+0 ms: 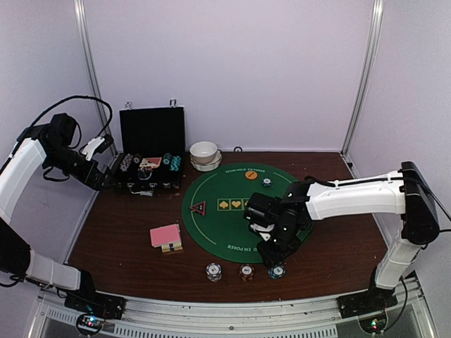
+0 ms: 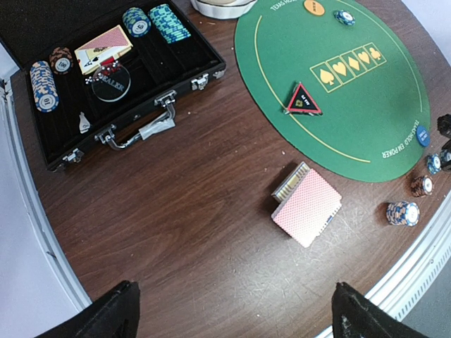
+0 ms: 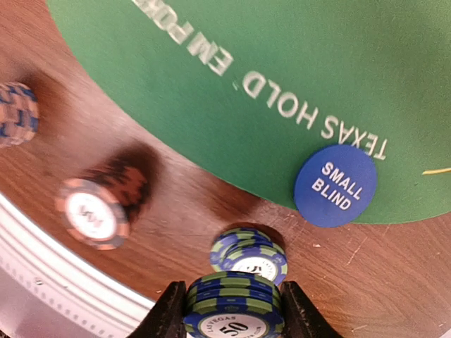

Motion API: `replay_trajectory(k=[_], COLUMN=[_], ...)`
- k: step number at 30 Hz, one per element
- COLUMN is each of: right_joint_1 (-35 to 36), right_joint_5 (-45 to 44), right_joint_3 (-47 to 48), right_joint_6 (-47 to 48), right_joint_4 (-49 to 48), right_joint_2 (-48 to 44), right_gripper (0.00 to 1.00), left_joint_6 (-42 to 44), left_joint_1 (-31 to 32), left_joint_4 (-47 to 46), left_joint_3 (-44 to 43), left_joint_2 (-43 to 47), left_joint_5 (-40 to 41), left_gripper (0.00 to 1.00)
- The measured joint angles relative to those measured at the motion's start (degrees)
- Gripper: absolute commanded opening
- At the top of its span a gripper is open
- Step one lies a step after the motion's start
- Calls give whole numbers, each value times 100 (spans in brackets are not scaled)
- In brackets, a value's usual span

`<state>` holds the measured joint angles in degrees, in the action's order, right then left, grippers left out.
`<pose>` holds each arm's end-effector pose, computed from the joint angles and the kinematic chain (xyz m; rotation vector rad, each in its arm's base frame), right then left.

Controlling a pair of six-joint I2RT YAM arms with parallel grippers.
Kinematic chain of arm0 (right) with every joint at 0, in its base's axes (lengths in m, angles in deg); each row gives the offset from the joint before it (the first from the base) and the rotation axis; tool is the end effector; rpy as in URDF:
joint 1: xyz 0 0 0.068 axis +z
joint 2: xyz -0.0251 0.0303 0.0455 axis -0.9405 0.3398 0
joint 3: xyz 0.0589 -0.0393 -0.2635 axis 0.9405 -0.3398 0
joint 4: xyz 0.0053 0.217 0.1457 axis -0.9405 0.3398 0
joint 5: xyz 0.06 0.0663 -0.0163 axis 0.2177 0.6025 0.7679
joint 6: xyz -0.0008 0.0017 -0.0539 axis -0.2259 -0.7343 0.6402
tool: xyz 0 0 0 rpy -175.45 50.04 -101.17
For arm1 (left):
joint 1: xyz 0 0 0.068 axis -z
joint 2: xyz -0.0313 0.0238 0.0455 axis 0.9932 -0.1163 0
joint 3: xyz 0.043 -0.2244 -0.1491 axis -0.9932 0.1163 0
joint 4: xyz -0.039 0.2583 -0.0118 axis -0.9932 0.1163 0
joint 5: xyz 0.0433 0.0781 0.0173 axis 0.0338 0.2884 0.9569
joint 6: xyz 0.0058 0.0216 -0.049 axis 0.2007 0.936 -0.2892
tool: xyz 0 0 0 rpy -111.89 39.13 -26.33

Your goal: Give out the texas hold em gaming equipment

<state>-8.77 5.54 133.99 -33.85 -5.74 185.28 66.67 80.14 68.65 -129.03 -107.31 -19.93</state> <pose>0.1455 0.2764 0.1959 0.8895 -2.9649 -0.2350 0.2284 -0.0025 0.3529 0.4977 2.5322 -0.4452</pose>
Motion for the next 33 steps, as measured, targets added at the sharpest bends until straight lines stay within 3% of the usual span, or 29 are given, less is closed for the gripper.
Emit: replay_trajectory(k=[9, 20, 26, 33], right_joint_1=[0, -249, -590, -756], right_joint_5=[-199, -459, -468, -415], right_joint_3=[1593, 4192, 5307, 6100], right_joint_6=[184, 420, 450, 450], right_joint_4=[442, 94, -24, -37], right_joint_2=[461, 3014, 3971, 4572], right_gripper=[20, 19, 20, 35], left_joint_6=[20, 35, 39, 55], left_joint_1=[0, 0, 0, 0], left_joint_4=[2, 2, 2, 2], left_joint_3=[0, 0, 0, 0], left_joint_2=[2, 2, 2, 2], left_joint_5=[-9, -76, -109, -120], left_gripper=[98, 98, 98, 98])
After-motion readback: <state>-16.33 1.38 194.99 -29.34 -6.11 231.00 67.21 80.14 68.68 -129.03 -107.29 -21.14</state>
